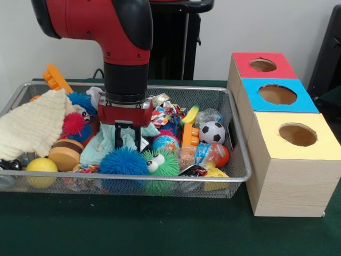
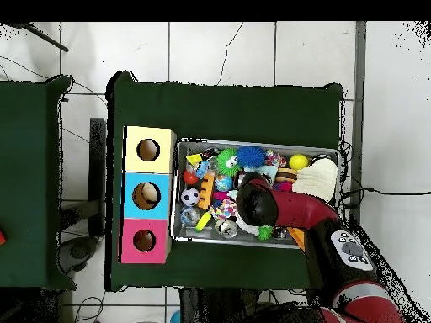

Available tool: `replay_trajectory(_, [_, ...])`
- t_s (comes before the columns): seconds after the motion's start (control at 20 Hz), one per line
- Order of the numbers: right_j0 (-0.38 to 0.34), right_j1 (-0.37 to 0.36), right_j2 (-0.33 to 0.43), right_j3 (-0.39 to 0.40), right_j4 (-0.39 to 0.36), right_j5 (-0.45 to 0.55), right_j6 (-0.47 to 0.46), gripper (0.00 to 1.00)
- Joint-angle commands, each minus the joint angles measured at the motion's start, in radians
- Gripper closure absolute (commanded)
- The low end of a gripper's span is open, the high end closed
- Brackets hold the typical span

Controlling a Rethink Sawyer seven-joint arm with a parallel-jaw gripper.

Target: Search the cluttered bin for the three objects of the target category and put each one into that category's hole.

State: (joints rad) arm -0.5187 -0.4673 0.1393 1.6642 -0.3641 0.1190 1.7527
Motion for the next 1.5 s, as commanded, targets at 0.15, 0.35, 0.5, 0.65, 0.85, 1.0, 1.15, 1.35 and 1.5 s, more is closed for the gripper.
replay_trajectory(0.15, [0.039, 0.082, -0.041, -0.046, -0.059, -0.017, 0.066, 1.00])
replay_trajectory(0.35, [0.103, -0.044, -0.067, 0.040, -0.011, 0.037, 0.115, 1.00])
replay_trajectory(0.5, [0.147, -0.130, -0.088, 0.094, 0.031, 0.095, 0.148, 1.00])
replay_trajectory(0.65, [0.174, -0.182, -0.096, 0.129, 0.065, 0.121, 0.172, 1.00])
replay_trajectory(0.85, [0.215, -0.211, -0.119, 0.146, 0.095, 0.127, 0.189, 1.00])
replay_trajectory(1.0, [0.229, -0.222, -0.122, 0.163, 0.111, 0.119, 0.189, 1.00])
replay_trajectory(1.15, [0.238, -0.223, -0.120, 0.182, 0.119, 0.092, 0.186, 1.00])
replay_trajectory(1.35, [0.253, -0.213, -0.124, 0.202, 0.126, 0.038, 0.195, 1.00])
replay_trajectory(1.5, [0.253, -0.215, -0.119, 0.223, 0.136, 0.009, 0.202, 1.00])
